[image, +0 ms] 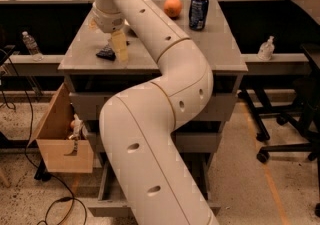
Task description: Place rxbar blueberry into bottom drawer
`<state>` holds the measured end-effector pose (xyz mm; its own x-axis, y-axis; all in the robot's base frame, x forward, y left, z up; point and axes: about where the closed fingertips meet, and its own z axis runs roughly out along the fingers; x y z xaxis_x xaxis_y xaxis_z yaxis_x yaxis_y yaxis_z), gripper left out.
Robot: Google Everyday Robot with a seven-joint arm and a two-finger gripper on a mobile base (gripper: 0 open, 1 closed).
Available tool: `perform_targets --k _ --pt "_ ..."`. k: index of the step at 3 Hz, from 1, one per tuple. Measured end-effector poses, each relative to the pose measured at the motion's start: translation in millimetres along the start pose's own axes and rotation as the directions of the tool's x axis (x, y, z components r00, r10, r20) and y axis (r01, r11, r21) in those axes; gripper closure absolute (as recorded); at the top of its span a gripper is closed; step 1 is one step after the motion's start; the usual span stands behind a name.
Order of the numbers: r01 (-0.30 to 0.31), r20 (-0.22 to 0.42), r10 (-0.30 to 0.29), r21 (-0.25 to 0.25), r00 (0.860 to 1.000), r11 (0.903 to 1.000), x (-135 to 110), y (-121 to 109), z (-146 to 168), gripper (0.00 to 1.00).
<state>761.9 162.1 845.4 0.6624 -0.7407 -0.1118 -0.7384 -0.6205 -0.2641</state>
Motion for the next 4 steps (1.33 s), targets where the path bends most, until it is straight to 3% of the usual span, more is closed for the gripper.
perform_targets --k 1,2,3,4 --pt "0.011 -0.03 -0.011 0.0 0.999 0.9999 -4.0 -7.4 -0.2 0.0" --pt "-0.021 -0.034 0.023 0.045 0.999 0.9988 7.2 -20.4 16.7 0.0" --pt "-0.02 -0.03 0.022 0.058 0.999 0.9981 7.0 -25.1 22.1 0.0" --pt "-0.02 -0.03 0.021 0.058 0.999 0.9981 6.7 -25.6 20.7 0.14"
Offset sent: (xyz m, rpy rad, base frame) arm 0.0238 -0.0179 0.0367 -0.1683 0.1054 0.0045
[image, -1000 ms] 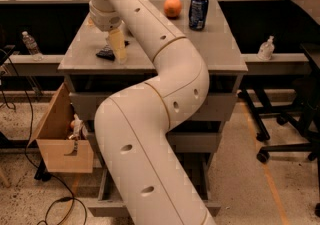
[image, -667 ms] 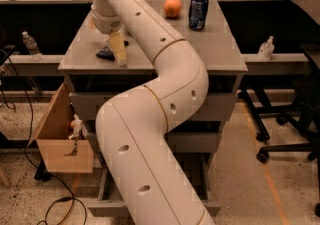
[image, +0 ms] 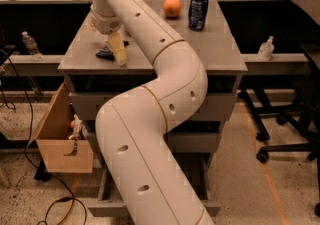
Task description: Place rxbar blueberry into bottom drawer
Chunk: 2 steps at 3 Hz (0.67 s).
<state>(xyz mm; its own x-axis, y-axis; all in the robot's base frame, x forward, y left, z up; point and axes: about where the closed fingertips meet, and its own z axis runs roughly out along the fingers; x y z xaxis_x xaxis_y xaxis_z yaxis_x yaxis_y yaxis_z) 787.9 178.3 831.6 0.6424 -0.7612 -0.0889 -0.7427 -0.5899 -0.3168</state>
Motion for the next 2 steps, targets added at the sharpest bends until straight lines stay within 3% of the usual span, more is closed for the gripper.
perform_targets --k 2 --pt "0.005 0.022 -0.004 -0.019 1.0 0.9998 -4.2 3.0 -0.4 0.61"
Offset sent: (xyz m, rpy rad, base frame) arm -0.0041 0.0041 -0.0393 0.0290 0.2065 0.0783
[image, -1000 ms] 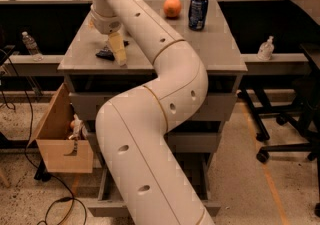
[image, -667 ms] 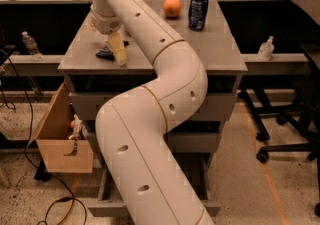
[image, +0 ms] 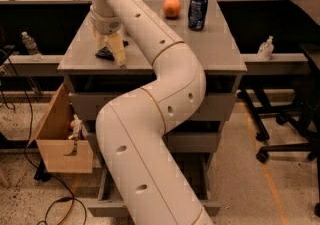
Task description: Place rxbar blueberry into bottom drawer
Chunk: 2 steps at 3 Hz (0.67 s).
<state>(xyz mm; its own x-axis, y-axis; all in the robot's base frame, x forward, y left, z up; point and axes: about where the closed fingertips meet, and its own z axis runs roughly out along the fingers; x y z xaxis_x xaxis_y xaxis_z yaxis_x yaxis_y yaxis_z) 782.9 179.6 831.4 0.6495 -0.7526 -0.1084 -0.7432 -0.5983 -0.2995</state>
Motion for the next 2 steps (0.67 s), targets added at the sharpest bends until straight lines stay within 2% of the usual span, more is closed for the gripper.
perform_targets --k 1,2 --pt "0.0 0.0 0.0 0.0 1.0 1.0 -1.1 1.5 -1.0 0.84" --pt "0.0 0.0 0.0 0.0 1.0 1.0 -2.0 1.2 -4.5 1.0"
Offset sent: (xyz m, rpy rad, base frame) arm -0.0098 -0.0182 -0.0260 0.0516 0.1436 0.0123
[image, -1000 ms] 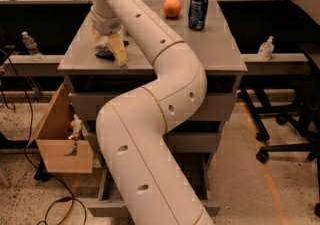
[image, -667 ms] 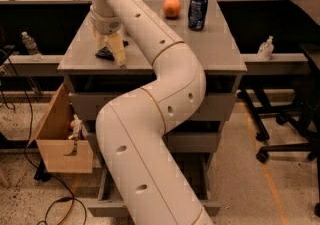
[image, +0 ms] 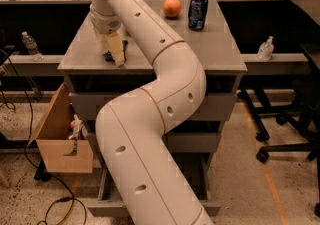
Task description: Place rxbar blueberry into bottom drawer
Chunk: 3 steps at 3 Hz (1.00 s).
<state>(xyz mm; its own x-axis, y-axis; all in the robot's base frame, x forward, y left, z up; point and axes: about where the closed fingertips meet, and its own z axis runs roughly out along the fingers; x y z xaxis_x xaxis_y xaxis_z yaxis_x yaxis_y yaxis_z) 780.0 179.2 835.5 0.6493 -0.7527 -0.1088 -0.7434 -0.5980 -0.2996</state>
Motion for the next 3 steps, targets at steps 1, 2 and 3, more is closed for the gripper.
perform_targets --k 1,2,3 --pt "0.0 0.0 0.0 0.0 1.0 1.0 -1.0 0.2 -3.0 1.0" --pt "0.0 0.0 0.0 0.0 1.0 1.0 -2.0 1.7 -3.6 1.0" --pt "0.0 0.0 0.0 0.0 1.0 1.0 -2.3 0.9 -6.1 1.0"
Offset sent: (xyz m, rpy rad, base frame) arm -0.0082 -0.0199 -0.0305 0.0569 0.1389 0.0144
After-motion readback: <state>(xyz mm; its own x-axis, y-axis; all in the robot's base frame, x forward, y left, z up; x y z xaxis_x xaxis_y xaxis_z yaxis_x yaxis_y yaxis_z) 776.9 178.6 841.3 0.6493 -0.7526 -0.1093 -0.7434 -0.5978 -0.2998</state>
